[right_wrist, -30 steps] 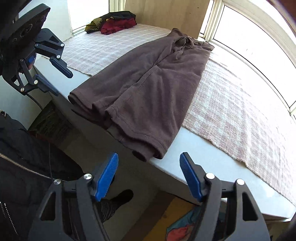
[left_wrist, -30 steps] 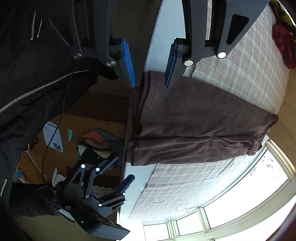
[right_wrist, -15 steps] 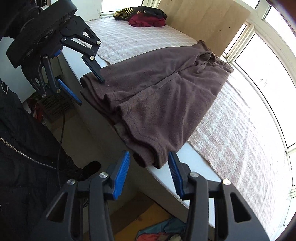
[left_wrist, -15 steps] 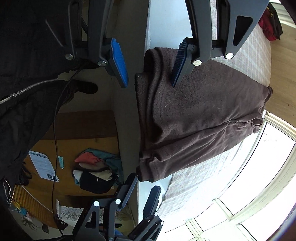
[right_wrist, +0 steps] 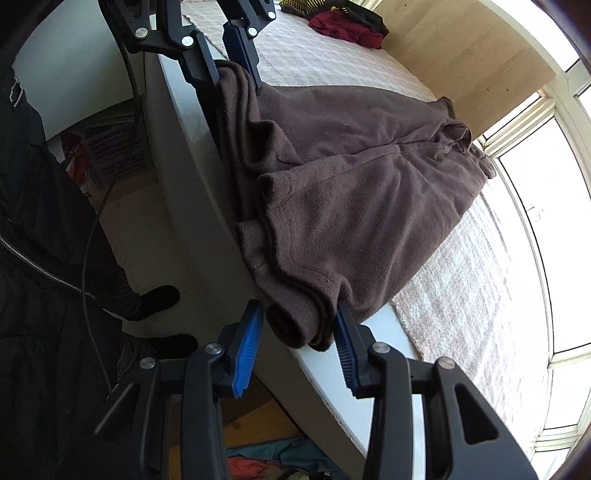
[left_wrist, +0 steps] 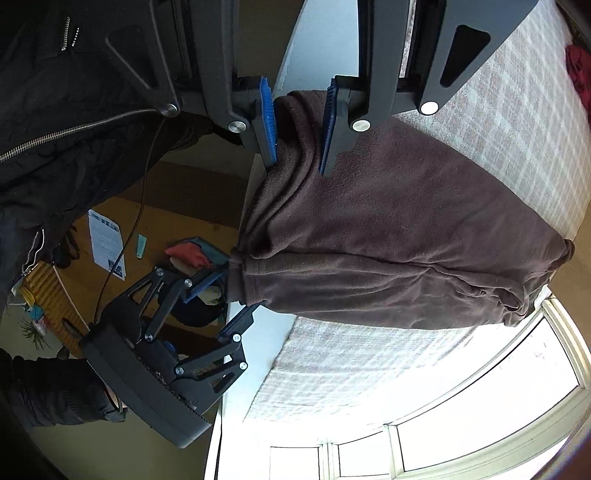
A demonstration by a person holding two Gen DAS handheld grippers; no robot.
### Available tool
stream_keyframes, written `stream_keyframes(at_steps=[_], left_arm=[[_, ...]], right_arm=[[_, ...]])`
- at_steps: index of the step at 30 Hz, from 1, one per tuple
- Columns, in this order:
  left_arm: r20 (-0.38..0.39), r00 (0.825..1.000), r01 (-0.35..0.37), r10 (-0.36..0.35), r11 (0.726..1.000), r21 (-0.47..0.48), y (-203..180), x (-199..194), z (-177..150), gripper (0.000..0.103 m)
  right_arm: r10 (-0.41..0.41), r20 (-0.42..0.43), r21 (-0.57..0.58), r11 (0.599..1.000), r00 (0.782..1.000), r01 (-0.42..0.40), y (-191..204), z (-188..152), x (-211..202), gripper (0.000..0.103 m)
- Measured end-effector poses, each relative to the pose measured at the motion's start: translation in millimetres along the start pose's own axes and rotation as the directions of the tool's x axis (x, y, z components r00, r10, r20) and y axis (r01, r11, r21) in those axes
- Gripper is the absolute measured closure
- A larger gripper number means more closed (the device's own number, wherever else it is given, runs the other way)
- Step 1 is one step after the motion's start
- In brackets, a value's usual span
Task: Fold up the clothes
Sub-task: 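Grasp the sweatshirt end with the left gripper while the right gripper grasps beside it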
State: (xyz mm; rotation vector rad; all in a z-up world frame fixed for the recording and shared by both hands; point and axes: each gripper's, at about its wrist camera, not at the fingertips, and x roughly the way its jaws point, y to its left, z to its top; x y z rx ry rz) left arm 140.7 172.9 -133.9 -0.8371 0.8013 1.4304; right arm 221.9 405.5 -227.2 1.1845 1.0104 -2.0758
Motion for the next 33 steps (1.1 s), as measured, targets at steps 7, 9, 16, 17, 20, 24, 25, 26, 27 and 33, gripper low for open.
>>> stream_keyframes(at_steps=[7,9,16,17,20,24,25,26,27,33], left_arm=[[0.003,1.000,0.005,-0.005,0.998,0.068,-7,-10,4,0.083],[0.012,1.000,0.005,-0.006,0.997,0.081,-7,-15,7,0.083],[0.094,0.996,-0.022,0.014,0.996,0.088,13,-42,19,0.083],[0.101,0.995,-0.017,0.008,0.997,0.082,18,-43,21,0.083],[0.117,0.993,-0.032,0.021,0.995,0.092,27,-49,23,0.083],[0.137,0.990,-0.030,0.021,0.997,0.066,43,-55,33,0.086],[0.141,0.990,-0.033,0.024,0.997,0.063,47,-56,35,0.087],[0.145,0.989,-0.035,0.026,0.998,0.059,50,-58,37,0.088],[0.148,0.989,-0.040,0.031,0.998,0.058,54,-59,39,0.091],[0.125,0.990,-0.069,0.067,0.998,0.011,80,-56,52,0.093]], right_arm=[[0.060,0.006,0.110,0.992,0.998,-0.060,-28,6,-22,0.088],[0.071,0.014,0.140,0.987,0.997,-0.072,-37,9,-29,0.088],[0.077,0.071,0.242,0.966,0.995,-0.092,-69,21,-60,0.088],[0.086,0.080,0.253,0.962,0.993,-0.103,-74,23,-63,0.088],[0.101,0.106,0.276,0.953,0.989,-0.127,-84,29,-71,0.089],[0.110,0.126,0.297,0.944,0.986,-0.144,-103,35,-70,0.089],[0.120,0.138,0.304,0.939,0.983,-0.158,-109,36,-71,0.089],[0.123,0.144,0.308,0.937,0.982,-0.163,-115,37,-71,0.089],[0.126,0.150,0.311,0.935,0.981,-0.168,-121,38,-72,0.089],[0.171,0.153,0.273,0.939,0.973,-0.208,-150,43,-56,0.090]])
